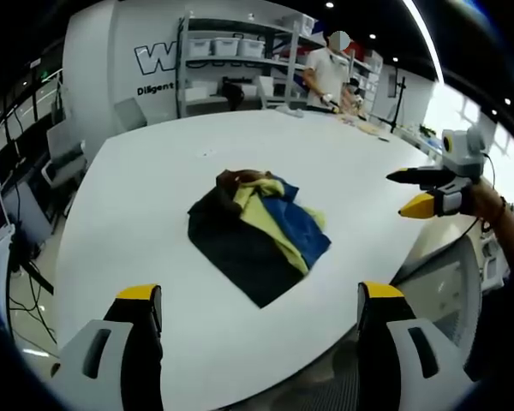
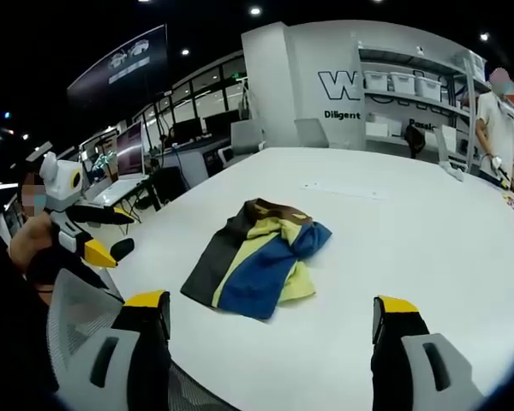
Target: Fold the garment on the visible template until the final outline fits inside the template.
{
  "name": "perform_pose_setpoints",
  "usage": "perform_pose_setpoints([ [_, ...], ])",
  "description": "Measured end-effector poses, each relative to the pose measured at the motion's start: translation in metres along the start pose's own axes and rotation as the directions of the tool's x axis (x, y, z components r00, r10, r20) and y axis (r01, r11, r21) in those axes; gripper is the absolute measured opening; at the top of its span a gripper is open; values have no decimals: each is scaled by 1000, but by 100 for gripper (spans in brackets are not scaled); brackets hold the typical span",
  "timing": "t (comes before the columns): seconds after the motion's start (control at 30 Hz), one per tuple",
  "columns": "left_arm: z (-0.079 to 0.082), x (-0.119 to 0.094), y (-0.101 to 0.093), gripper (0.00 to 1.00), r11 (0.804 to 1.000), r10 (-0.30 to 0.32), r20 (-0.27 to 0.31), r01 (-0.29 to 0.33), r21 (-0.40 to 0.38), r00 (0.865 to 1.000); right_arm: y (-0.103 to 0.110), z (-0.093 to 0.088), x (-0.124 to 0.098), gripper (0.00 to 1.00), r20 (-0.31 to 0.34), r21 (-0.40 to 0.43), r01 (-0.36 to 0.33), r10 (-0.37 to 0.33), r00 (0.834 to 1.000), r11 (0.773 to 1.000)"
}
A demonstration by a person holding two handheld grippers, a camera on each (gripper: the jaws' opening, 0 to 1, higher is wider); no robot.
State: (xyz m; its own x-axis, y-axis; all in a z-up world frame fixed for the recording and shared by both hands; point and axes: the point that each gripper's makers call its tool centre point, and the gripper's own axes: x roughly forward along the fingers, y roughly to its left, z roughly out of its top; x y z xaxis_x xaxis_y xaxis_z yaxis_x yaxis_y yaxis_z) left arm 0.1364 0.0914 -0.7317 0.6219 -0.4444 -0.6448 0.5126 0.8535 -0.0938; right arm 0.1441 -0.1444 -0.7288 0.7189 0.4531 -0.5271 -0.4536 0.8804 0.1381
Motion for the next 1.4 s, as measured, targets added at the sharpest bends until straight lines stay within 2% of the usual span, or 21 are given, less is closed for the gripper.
perform_pose_setpoints([
  [0.67, 5, 7, 7, 89, 1000, 6, 1, -6, -9, 1000, -2, 7, 10, 96, -5, 8, -11, 11, 1000, 1000],
  [0.83, 4, 12, 12, 89, 1000, 14, -14, -14, -12, 1000, -2, 11, 17, 96, -7, 13, -12, 12, 1000, 1000],
  [1.4, 16, 30, 22, 85, 1000, 8, -12, -8, -22, 1000, -7, 22, 47, 90, -11, -8, -35, 35, 999, 999],
])
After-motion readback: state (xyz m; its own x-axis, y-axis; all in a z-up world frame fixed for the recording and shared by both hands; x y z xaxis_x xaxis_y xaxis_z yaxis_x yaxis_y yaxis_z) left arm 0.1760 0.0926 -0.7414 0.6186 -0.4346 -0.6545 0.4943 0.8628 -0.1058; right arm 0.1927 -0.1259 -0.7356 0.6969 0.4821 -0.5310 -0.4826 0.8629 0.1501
